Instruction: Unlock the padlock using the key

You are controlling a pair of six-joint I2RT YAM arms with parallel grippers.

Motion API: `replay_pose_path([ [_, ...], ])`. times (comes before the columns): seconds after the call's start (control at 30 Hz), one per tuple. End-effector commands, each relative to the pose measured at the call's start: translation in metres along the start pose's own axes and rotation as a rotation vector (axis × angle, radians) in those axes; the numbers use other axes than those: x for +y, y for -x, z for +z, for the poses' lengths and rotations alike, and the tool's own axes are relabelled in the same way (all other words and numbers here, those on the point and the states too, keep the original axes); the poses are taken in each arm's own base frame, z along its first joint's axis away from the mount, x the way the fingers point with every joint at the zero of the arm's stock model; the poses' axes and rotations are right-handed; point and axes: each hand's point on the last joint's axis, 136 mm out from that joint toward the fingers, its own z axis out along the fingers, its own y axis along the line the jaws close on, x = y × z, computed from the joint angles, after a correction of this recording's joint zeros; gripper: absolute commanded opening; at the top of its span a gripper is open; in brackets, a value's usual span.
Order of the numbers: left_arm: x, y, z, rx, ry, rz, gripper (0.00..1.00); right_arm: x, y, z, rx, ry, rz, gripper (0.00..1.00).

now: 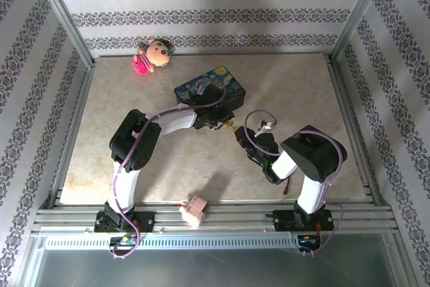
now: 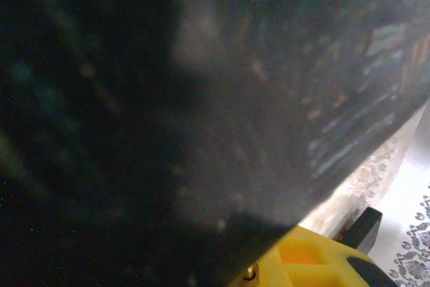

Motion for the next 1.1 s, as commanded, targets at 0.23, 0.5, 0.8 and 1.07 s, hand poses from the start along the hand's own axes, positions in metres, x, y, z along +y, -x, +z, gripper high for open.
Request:
replay_pose_path([
  [0.23, 0.033, -0.041, 0.009, 0.139, 0.101, -0.2, 0.19, 0.005, -0.002, -0.004, -0.079, 0.004, 0.037, 0.0],
  [0.5, 0.034, -0.038, 0.004, 0.117, 0.123, -0.219, 0.2, 0.003, 0.004, -0.013, -0.132, -0.012, -0.002, 0.0],
  [0.8, 0.044, -0.043, 0.006, 0.136, 0.154, -0.249, 0.2, 0.019, 0.006, -0.012, -0.119, 0.034, -0.026, 0.0],
  [1.07, 0.044, -0.043, 0.006, 0.131, 0.163, -0.265, 0.2, 0.018, 0.007, -0.011, -0.114, 0.035, -0.015, 0.0],
])
